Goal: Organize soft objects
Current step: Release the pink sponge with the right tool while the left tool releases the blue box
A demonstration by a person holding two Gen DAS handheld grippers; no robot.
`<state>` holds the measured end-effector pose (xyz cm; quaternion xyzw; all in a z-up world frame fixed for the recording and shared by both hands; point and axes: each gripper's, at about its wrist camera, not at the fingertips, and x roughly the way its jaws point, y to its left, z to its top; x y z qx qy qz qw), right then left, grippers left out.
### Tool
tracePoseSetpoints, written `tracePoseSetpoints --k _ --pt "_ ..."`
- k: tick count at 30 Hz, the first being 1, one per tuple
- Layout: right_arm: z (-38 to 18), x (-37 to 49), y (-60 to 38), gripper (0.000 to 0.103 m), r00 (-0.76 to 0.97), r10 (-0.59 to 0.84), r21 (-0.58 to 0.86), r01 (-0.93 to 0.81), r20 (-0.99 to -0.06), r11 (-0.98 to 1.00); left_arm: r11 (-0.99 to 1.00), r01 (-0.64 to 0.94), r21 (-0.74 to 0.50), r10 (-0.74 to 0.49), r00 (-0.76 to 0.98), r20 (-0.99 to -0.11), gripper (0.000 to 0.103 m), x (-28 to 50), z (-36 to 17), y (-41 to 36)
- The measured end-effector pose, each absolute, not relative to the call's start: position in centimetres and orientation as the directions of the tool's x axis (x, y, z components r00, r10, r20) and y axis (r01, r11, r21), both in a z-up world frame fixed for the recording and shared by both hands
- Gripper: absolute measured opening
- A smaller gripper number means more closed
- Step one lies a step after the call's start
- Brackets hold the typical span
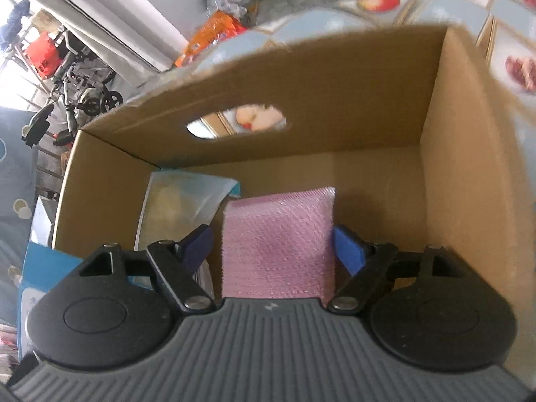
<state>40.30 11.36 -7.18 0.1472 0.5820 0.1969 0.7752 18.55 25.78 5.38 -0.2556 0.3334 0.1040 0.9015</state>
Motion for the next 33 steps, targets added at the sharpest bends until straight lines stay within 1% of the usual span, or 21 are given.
tracePoseSetpoints --k 3,5,8,11,14,19,21,26,27,28,30,33 --pt "-7.9 40.4 10.9 0.080 0.225 0.561 0.552 -0.105 -0.797 0.827 0.846 -0.358 -0.395 0.011 0.752 -0.659 0.021 18.6 5.3 25.5" --pt "-7.4 40.1 10.7 0.080 0.243 0.560 0.548 -0.123 -0.792 0.827 0.849 -0.353 -0.392 0.006 0.750 -0.661 0.021 18.6 5.2 25.1" --pt "-5.2 39.4 9.9 0.080 0.285 0.592 0.568 -0.169 -0.754 0.806 0.858 -0.344 -0.382 0.004 0.747 -0.664 0.021 18.8 5.3 24.5" --pt "-2.3 37.9 7.6 0.080 0.314 0.678 0.646 -0.216 -0.664 0.732 0.871 -0.334 -0.359 0.008 0.741 -0.671 0.021 19.3 5.6 23.5" --pt "0.8 35.6 3.6 0.080 0.357 0.754 0.709 -0.275 -0.552 0.649 0.894 -0.316 -0.316 0.014 0.725 -0.688 0.021 20.3 5.9 22.1" --pt "3.4 31.8 -4.3 0.083 0.452 0.783 0.730 -0.338 -0.428 0.594 0.932 -0.290 -0.219 0.040 0.681 -0.731 0.021 23.4 6.1 18.6" --pt "3.3 30.9 -7.2 0.086 0.473 0.780 0.735 -0.334 -0.410 0.590 0.944 -0.282 -0.169 0.064 0.661 -0.748 0.021 25.0 5.9 16.8" --pt "2.5 29.9 -12.3 0.086 0.510 0.763 0.738 -0.316 -0.397 0.596 0.969 -0.238 -0.071 0.091 0.609 -0.788 0.022 28.8 4.4 12.2" --pt "2.2 29.7 -13.0 0.086 0.515 0.760 0.742 -0.308 -0.397 0.596 0.969 -0.232 -0.080 0.078 0.600 -0.796 0.025 29.3 4.0 11.6" --pt "1.9 29.6 -13.6 0.087 0.514 0.762 0.746 -0.304 -0.395 0.592 0.970 -0.223 -0.099 0.056 0.598 -0.800 0.036 29.6 3.7 11.5" --pt "1.2 29.4 -14.6 0.087 0.510 0.764 0.754 -0.294 -0.395 0.587 0.961 -0.239 -0.141 0.029 0.592 -0.806 0.051 29.6 3.3 11.3" --pt "0.4 28.9 -15.6 0.087 0.517 0.759 0.757 -0.284 -0.396 0.588 0.953 -0.258 -0.160 0.027 0.596 -0.803 0.052 29.0 3.3 11.8"
